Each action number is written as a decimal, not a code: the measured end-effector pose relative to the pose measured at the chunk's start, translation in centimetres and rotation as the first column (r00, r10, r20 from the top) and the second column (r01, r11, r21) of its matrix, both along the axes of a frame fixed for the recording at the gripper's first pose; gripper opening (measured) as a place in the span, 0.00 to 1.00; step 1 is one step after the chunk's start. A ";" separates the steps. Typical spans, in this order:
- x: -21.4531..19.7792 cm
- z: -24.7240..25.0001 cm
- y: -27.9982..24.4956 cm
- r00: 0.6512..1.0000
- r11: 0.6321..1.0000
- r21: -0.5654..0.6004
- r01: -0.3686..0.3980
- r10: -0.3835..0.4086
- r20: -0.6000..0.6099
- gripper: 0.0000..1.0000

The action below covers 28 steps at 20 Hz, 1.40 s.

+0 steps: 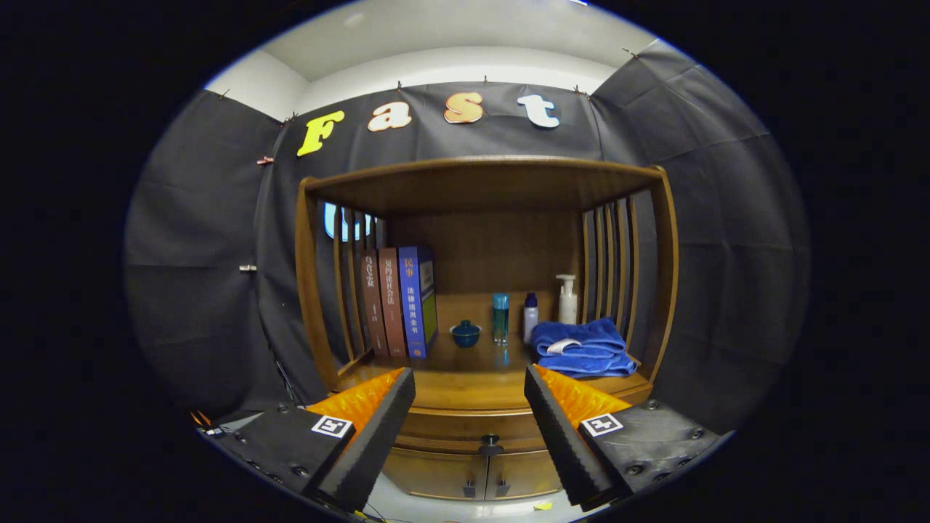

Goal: Pull open the drawer, take out the items inside it, and place them on the countertop above the cabinet.

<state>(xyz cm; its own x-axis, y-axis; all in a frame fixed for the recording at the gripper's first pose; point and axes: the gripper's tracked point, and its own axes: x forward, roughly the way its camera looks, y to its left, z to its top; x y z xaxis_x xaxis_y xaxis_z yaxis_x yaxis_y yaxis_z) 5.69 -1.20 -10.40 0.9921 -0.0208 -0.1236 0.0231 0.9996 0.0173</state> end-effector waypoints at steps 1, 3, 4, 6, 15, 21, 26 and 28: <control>0.6 -1.1 0.0 1.000 1.000 0.007 -0.001 0.001 -0.014 0.98; 1.6 -3.8 -0.5 0.998 1.000 0.010 0.014 -0.013 -0.053 0.99; 2.1 -4.8 -0.7 0.998 1.000 0.008 0.019 -0.019 -0.067 0.99; 2.8 -6.8 -1.1 0.995 1.000 0.002 0.029 -0.029 -0.091 0.99; 5.9 -16.3 -2.8 0.978 0.998 0.015 0.055 -0.051 -0.200 0.98; 7.2 -21.6 -3.9 0.958 0.996 0.035 0.081 -0.068 -0.277 0.99; 8.0 -23.9 -3.9 0.948 0.996 0.043 0.078 -0.061 -0.313 0.92; 8.1 -24.2 -3.7 0.944 0.996 0.062 0.069 -0.046 -0.325 0.75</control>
